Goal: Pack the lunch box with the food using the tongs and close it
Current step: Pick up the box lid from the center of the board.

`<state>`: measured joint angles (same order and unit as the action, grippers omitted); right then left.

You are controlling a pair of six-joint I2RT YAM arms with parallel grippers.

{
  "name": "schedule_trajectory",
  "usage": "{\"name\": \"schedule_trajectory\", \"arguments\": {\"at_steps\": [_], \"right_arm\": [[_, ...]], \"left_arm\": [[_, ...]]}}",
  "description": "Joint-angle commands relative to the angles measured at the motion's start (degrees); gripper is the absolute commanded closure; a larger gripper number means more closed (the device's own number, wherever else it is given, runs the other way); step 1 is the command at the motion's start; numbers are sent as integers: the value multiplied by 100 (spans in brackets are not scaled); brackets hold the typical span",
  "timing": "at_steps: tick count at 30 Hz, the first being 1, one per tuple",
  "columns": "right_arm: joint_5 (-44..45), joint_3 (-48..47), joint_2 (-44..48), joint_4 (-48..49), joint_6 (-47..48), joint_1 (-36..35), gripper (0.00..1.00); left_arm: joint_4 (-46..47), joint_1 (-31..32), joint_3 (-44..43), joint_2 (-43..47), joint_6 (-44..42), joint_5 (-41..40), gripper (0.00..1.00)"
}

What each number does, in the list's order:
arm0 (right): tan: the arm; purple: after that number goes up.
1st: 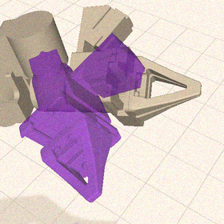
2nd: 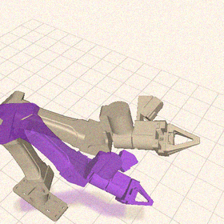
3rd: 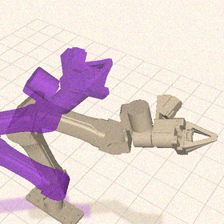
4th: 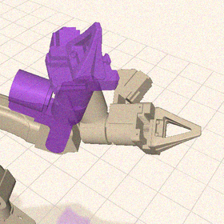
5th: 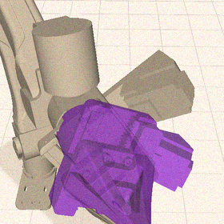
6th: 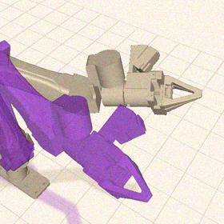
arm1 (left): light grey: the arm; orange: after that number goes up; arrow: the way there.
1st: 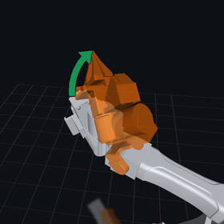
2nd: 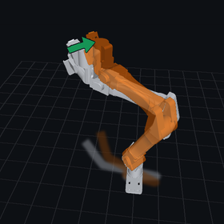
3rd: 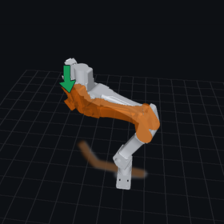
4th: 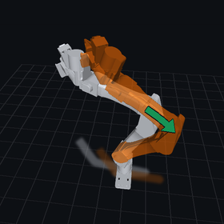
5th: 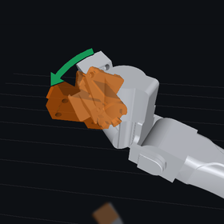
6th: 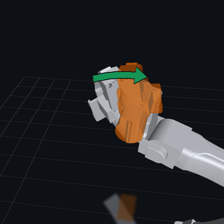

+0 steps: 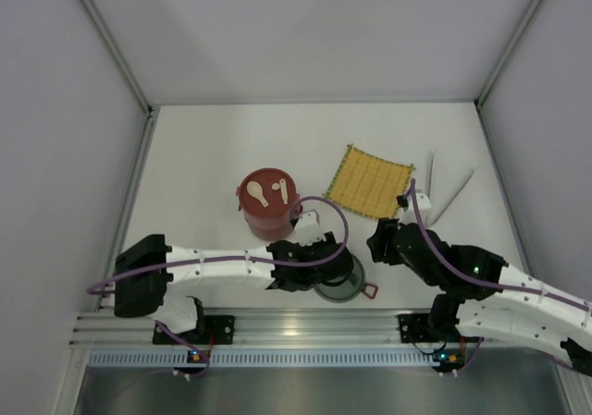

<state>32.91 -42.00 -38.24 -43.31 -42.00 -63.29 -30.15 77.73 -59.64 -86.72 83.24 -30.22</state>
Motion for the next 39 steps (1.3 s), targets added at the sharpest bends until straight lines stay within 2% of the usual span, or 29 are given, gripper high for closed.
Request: {"name": "schedule_trajectory", "arguments": {"at_steps": [1,7,12,15,20,22,26,31,33,39], "right_arm": [[-21,-133,167,-99,25,-96,47],[-47,-107,282,-82,16,-96,46],[-513,77,124,279,359,-96,47],[-601,183,351,419,464,-96,47],[-1074,201,440,613,779,-105,47],[-1216,227,265,639,912,-96,46],[-1786,297,-322,1008,1272,-105,46],[-1981,350,-1070,1683,1606,-105,44],[-2025,333,-1422,1852,1844,-105,44],[-2025,25,-2143,2037,2494,-114,42]], "left_arm": [[35,40,-4,-100,745,-177,48],[-52,137,5,-196,1440,-195,44],[-367,137,13,58,1493,-432,44],[-692,145,-100,427,1187,-783,44],[-1308,137,-898,717,431,-1231,45],[-1754,137,-1075,927,359,-1442,45],[-2080,128,-1252,1490,-71,-2075,44],[-2960,119,-2095,1947,-623,-3042,33],[-2997,119,-2359,2098,-975,-3271,29],[-2787,110,-2728,2721,-2021,-3596,29]]}}
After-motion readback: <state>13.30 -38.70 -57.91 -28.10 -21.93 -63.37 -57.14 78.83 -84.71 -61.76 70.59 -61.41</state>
